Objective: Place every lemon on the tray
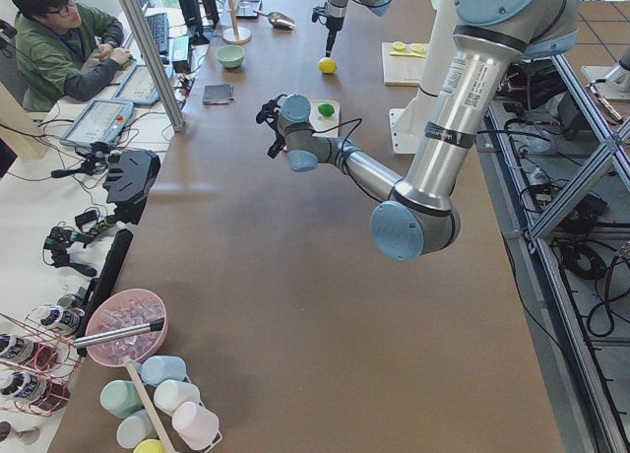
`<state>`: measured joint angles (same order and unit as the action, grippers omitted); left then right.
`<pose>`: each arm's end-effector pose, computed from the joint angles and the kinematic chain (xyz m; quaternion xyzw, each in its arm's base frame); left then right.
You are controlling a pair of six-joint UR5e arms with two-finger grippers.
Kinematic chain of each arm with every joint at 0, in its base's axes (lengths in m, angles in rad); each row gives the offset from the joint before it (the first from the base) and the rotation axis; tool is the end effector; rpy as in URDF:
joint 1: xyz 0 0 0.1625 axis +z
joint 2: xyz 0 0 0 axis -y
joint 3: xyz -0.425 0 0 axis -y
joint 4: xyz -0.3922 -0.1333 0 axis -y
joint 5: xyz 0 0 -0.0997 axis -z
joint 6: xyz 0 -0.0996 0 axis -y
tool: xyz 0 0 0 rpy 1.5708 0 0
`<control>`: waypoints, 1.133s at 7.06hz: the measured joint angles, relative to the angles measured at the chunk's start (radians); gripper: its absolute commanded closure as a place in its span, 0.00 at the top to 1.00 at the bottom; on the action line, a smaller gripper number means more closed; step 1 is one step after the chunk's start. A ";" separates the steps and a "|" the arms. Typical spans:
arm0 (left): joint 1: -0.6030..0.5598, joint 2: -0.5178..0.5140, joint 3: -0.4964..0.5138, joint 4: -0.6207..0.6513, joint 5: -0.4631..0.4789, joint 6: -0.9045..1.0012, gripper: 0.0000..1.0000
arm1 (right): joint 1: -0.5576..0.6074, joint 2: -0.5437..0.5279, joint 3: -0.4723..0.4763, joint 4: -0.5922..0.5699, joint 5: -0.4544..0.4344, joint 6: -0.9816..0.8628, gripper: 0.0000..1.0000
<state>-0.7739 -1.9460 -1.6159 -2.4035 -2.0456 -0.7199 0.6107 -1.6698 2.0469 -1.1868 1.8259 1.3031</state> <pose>0.3886 -0.5025 0.3309 0.2827 0.5302 0.1681 0.7815 -0.3159 -0.3531 0.4420 0.0498 -0.3837 0.1106 0.9155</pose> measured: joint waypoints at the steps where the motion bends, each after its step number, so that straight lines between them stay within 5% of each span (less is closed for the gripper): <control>1: 0.000 0.000 0.000 0.000 0.000 0.000 0.99 | -0.038 0.010 -0.004 0.000 -0.037 0.038 1.00; 6: -0.001 0.003 0.000 -0.003 0.001 0.000 0.99 | -0.082 0.024 -0.066 -0.008 -0.095 0.044 1.00; 7: -0.001 0.004 0.000 -0.003 0.001 0.000 0.99 | -0.082 0.041 -0.081 -0.011 -0.102 0.044 0.85; 8: 0.000 0.004 0.000 -0.003 0.002 0.000 0.99 | -0.082 0.062 -0.100 -0.012 -0.111 0.043 0.41</control>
<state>-0.7739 -1.9421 -1.6156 -2.4068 -2.0438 -0.7195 0.5286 -1.6078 1.9474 -1.1991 1.7147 1.3463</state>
